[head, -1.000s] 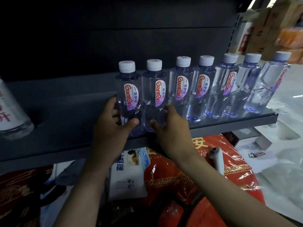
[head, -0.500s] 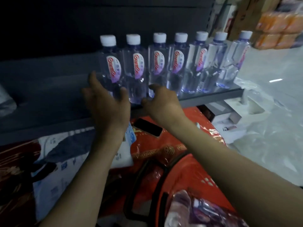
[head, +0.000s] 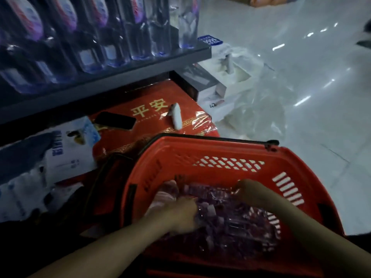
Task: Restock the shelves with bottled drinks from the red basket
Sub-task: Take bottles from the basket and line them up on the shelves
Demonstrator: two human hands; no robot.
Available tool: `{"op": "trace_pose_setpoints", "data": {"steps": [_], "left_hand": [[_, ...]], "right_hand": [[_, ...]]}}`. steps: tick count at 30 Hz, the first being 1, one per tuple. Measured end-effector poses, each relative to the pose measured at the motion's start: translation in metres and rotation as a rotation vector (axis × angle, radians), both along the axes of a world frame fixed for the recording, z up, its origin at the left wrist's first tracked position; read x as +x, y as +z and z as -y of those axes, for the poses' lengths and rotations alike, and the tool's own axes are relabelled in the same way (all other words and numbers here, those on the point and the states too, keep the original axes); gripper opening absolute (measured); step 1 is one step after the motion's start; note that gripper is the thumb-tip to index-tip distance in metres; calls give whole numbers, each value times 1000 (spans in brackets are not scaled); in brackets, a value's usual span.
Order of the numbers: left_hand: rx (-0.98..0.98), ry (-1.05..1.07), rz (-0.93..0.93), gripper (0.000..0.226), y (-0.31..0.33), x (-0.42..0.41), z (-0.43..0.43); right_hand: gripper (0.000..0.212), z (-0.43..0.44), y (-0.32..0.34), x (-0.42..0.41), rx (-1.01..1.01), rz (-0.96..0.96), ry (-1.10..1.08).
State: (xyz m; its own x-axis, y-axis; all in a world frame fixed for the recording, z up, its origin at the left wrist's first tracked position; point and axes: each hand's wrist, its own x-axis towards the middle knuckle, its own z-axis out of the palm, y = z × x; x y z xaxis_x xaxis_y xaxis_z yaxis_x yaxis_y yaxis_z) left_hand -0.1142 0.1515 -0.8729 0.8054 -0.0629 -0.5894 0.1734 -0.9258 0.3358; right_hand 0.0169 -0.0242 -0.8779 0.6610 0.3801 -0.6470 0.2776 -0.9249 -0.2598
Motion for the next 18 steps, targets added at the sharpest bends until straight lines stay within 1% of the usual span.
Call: {"op": "trace_pose_setpoints", "data": {"steps": [1,2,4,5,7,11,13,14,15,16,17,18], "left_hand": [[-8,-3,-18,38,-17,-3,10],[15,5,22,49,-31,-4,15],[204,-51,70,66,-58,-2,13],[290,-87,70,71,-66,1,9],[381,-128,59,75,-76,7,4],[481,-149,-70,85,-99,19,2],[537,-75,-150,76,-97,32,-10],[535,6,-189,75,-95,38,-19],[522,53,-245,77,-93,43,-25],[496,67,-289,83,-92,42,-30],[460,80,-298,90,-89,40,-33],[391,121,-258,94,-88,40,-35]], "right_hand": [[35,15,-14,-2,-52,-53,14],[37,25,-26,-4,-89,-98,51],[43,33,-43,-9,-149,-107,132],[43,32,-52,-12,-130,-108,137],[44,24,-74,-19,-93,-110,133],[54,10,-95,-38,-111,21,216],[49,-1,-97,-44,-53,106,257],[46,-7,-98,-46,9,109,246],[44,-11,-102,-49,92,56,192],[44,-14,-104,-52,191,-34,98],[45,-16,-108,-55,291,-138,-43],[49,-17,-109,-57,372,-225,-190]]}}
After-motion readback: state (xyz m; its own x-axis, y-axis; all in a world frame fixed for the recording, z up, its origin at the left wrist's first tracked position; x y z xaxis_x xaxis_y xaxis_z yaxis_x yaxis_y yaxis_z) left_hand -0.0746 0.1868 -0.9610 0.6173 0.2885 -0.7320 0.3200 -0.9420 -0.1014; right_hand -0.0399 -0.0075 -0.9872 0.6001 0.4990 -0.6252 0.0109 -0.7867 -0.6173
